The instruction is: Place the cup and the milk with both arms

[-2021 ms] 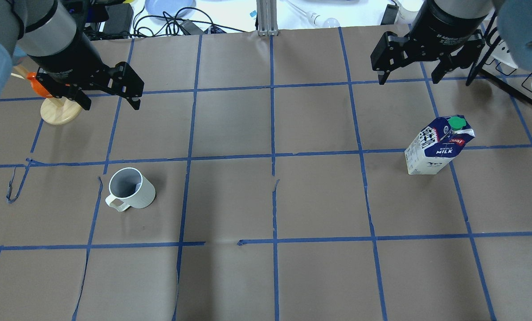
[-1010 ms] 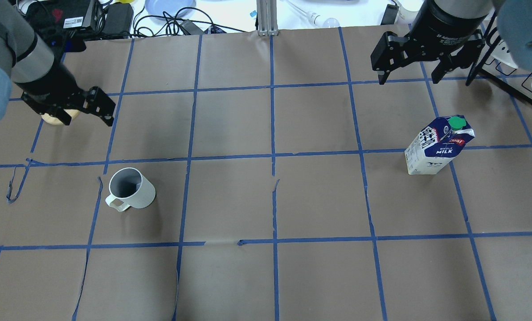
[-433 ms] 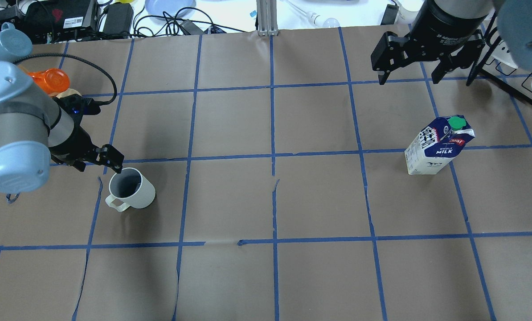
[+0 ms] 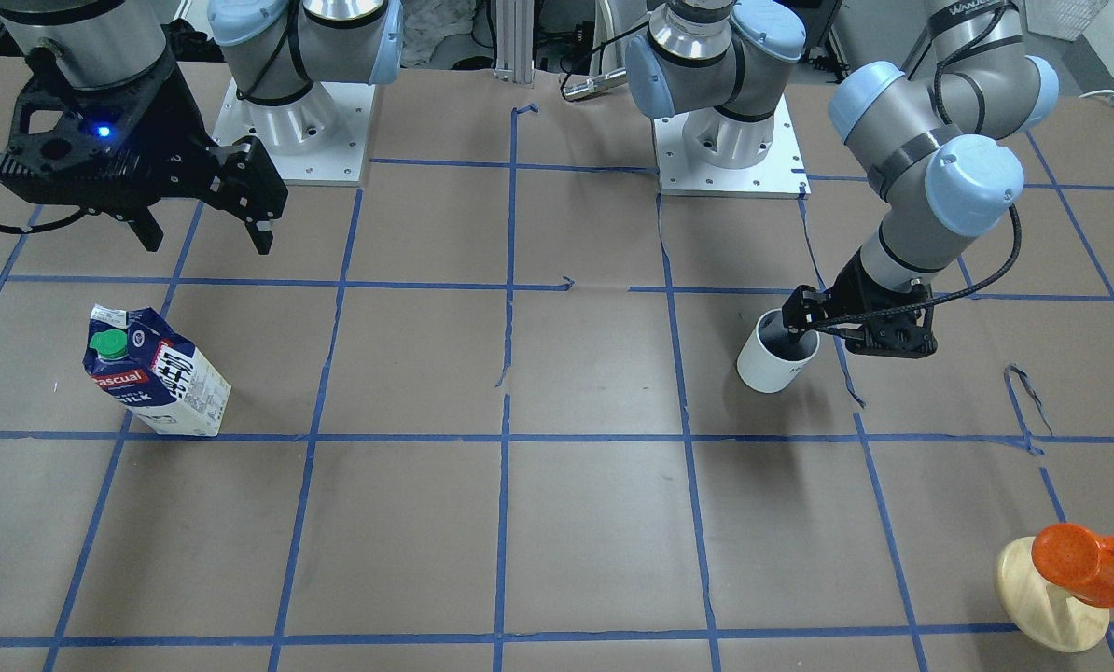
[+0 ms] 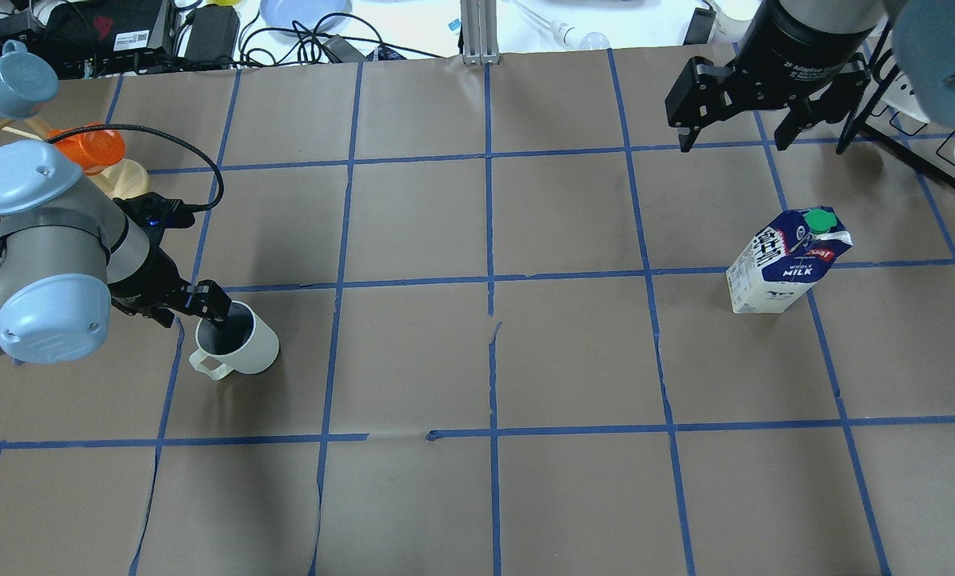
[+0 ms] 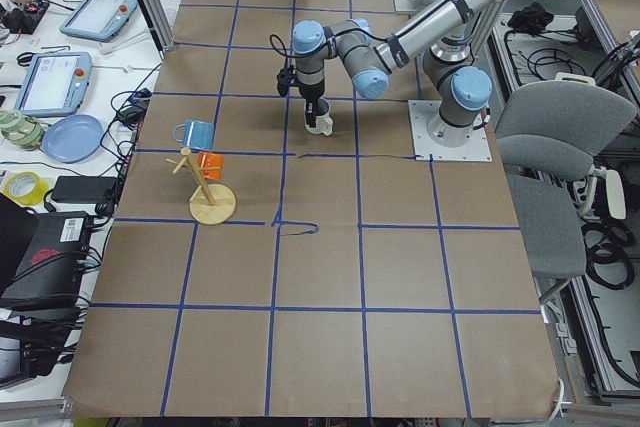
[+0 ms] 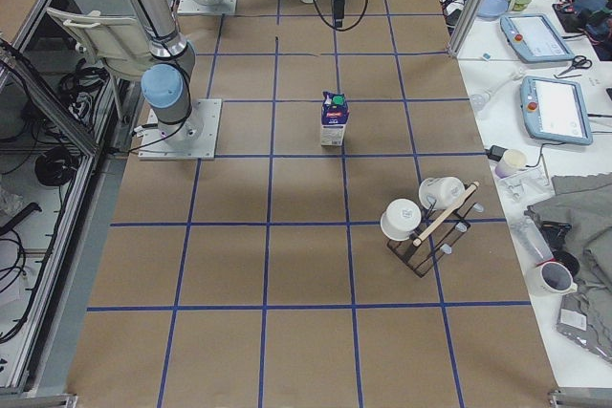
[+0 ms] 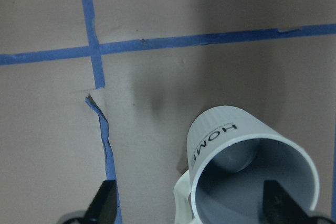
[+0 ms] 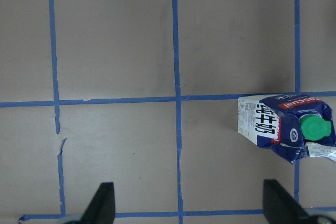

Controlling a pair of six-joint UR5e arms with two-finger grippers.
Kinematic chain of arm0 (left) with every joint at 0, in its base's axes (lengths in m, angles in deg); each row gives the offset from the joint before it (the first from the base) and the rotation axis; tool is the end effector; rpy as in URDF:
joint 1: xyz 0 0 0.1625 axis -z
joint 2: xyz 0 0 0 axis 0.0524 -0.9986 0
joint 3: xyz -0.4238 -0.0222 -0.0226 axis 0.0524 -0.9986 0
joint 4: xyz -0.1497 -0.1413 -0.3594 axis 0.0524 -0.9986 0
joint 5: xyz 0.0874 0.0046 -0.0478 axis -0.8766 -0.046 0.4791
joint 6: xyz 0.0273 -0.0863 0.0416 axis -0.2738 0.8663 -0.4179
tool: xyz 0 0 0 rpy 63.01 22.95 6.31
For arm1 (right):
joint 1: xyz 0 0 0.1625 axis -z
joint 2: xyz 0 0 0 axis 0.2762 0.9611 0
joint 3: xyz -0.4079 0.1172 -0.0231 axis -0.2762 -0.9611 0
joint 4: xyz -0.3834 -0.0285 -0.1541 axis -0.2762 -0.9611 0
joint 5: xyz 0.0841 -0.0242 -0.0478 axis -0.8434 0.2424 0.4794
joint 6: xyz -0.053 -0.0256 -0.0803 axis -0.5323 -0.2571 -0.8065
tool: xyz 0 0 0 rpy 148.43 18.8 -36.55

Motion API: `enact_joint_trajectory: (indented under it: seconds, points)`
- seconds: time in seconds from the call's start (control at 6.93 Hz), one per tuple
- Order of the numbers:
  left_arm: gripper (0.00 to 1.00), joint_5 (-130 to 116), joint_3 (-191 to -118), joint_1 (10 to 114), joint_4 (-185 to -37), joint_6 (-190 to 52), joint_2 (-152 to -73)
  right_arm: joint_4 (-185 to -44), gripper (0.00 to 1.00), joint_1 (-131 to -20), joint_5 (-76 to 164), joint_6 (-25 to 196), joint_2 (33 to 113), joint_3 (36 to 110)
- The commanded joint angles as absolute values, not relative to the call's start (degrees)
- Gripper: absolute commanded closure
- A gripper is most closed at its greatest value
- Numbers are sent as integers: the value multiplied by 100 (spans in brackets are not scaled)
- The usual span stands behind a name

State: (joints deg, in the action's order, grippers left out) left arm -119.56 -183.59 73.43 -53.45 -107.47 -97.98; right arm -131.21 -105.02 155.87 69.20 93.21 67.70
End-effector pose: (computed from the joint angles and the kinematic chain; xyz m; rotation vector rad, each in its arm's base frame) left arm 0.0272 -0.4683 0.2543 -0.1187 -3.1324 -0.1043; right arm 0.1261 -0.5020 0.5140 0.0362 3.1224 -0.1466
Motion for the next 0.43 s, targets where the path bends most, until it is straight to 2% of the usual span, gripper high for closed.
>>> enact_joint_trajectory:
  seconds: [0.0,0.29]
  points:
    - [100,-11948,-18326,7340,-5323,-10715,-9911,-13033,0,-10455,15625,6910,9312,6779]
    - [100,-11940,-18308,7375,-5262,-10601,-9946,-12754,0,-10314,15713,6342,9172,6797]
